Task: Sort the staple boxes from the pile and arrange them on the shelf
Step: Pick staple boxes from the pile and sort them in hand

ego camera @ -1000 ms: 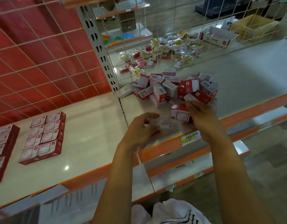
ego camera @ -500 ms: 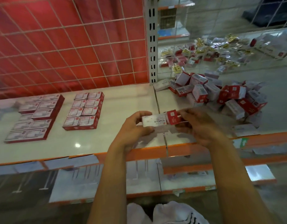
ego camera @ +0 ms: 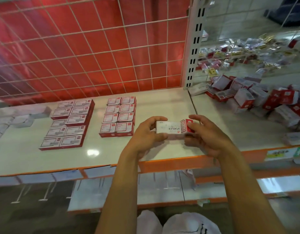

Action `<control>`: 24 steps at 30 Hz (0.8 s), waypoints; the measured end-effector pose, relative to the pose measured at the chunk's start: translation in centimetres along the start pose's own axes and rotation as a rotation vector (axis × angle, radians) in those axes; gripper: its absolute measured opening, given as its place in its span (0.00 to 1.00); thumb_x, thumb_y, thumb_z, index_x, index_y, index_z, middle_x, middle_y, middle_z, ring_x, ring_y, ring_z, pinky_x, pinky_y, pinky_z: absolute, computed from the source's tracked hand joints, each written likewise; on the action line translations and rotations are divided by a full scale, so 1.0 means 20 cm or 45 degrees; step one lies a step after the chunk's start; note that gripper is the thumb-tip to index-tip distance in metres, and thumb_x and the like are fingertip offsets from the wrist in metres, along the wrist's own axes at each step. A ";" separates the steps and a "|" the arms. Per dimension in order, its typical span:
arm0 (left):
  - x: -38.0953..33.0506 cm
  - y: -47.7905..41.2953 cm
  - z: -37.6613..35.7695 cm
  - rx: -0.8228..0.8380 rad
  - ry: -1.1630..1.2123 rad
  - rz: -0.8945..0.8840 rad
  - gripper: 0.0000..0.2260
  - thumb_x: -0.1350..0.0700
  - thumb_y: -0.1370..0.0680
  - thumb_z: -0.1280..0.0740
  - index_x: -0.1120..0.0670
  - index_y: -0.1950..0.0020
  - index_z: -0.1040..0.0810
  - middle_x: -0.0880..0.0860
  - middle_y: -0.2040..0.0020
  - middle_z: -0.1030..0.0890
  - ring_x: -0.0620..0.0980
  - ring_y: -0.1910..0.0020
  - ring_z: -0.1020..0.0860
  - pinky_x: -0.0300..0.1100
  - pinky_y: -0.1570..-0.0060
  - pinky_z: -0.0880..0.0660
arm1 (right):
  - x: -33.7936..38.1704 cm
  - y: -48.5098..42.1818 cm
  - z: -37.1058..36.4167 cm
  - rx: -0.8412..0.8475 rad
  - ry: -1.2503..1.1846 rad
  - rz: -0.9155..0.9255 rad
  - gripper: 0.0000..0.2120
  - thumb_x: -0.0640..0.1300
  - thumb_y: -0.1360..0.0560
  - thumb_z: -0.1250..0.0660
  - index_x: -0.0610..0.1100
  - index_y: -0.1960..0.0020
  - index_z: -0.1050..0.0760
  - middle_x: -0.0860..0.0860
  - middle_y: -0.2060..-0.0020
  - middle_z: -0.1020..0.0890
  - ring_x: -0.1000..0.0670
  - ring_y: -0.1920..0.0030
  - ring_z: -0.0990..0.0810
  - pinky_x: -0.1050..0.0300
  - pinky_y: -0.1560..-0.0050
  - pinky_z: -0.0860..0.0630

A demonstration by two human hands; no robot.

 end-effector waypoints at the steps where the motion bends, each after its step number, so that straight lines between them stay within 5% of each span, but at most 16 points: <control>1: 0.00 0.00 0.04 0.018 0.001 -0.004 0.19 0.70 0.26 0.32 0.52 0.40 0.25 0.50 0.43 0.20 0.51 0.44 0.21 0.48 0.49 0.20 | 0.00 0.01 -0.03 0.041 -0.068 0.010 0.09 0.41 0.21 0.38 0.46 0.42 0.27 0.43 0.51 0.17 0.46 0.57 0.18 0.50 0.55 0.19; 8: -0.04 0.01 0.24 0.135 0.005 -0.057 0.19 0.70 0.27 0.31 0.48 0.44 0.24 0.48 0.47 0.17 0.47 0.48 0.19 0.44 0.50 0.20 | 0.02 0.05 -0.23 0.054 -0.325 0.034 0.05 0.42 0.23 0.37 0.40 0.51 0.29 0.38 0.54 0.17 0.42 0.59 0.17 0.52 0.58 0.19; 13: -0.08 0.02 0.41 0.174 0.086 -0.086 0.19 0.70 0.26 0.32 0.49 0.43 0.24 0.51 0.46 0.17 0.50 0.53 0.17 0.42 0.52 0.20 | 0.04 0.07 -0.39 0.194 -0.502 0.091 0.23 0.46 0.27 0.37 0.32 0.38 0.33 0.34 0.48 0.20 0.35 0.53 0.17 0.54 0.65 0.18; 19: -0.09 0.07 0.64 0.208 0.162 -0.103 0.19 0.72 0.26 0.33 0.51 0.42 0.25 0.54 0.44 0.17 0.54 0.48 0.18 0.42 0.53 0.20 | 0.01 0.08 -0.58 0.334 -0.613 0.153 0.14 0.42 0.25 0.38 0.35 0.43 0.31 0.31 0.42 0.24 0.29 0.48 0.22 0.49 0.59 0.18; 22: -0.07 0.11 0.75 0.204 0.193 -0.094 0.19 0.72 0.27 0.33 0.51 0.42 0.24 0.54 0.44 0.18 0.53 0.48 0.18 0.41 0.54 0.20 | -0.03 0.09 -0.67 0.424 -0.585 0.206 0.36 0.45 0.39 0.21 0.40 0.35 0.32 0.34 0.41 0.23 0.32 0.43 0.23 0.43 0.52 0.20; 24: -0.04 0.13 0.80 0.199 0.141 -0.081 0.20 0.72 0.27 0.33 0.53 0.41 0.25 0.56 0.41 0.20 0.54 0.44 0.20 0.43 0.51 0.20 | -0.05 0.09 -0.73 0.446 -0.539 0.227 0.39 0.42 0.39 0.22 0.46 0.31 0.32 0.38 0.40 0.22 0.36 0.41 0.23 0.45 0.49 0.21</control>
Point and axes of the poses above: each hand's wrist, its own y-axis away from the middle knuckle, its own z-axis out of the back of the hand, x = y × z, the point moved 4 cm from there along -y, towards the middle knuckle
